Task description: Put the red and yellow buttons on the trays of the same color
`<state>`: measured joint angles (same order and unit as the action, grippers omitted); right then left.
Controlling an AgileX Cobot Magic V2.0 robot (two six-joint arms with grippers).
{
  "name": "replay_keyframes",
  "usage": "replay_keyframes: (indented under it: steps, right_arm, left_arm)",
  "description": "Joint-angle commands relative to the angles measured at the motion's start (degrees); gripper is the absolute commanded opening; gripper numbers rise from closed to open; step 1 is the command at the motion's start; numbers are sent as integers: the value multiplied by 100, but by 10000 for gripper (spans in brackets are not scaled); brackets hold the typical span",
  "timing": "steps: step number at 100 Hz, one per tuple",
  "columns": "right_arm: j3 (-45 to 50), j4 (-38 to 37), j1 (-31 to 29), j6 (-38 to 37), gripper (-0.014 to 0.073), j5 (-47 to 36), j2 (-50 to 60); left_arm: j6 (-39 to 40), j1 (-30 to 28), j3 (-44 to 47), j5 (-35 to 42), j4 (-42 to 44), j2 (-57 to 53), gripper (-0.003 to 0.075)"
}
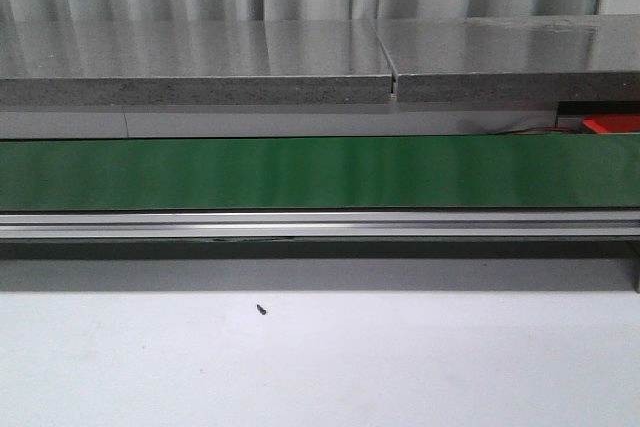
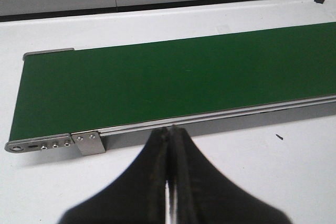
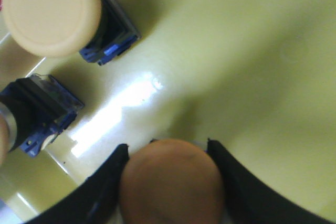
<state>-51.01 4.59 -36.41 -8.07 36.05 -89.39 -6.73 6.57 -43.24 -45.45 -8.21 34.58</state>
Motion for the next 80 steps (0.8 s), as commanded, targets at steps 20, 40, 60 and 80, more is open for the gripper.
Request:
replay_keyframes:
  steps: [20,40,60,80]
  right_arm:
    - [-98,109,-38,3,401,-434,139]
    - [-98,126,-38,3,521,-524,139]
    - [-98,156,-38,3,521,-566,250]
    - [-98,168,-5,3,518,-684,635]
  left_arm:
    - [-7,40,-155,381,-63,10,-18]
    - [-7,40,-155,381,-63,10,-18]
    - [-7,40,-155,381,-63,10,-19]
    - [-7,40,-155,381,-63,10,-18]
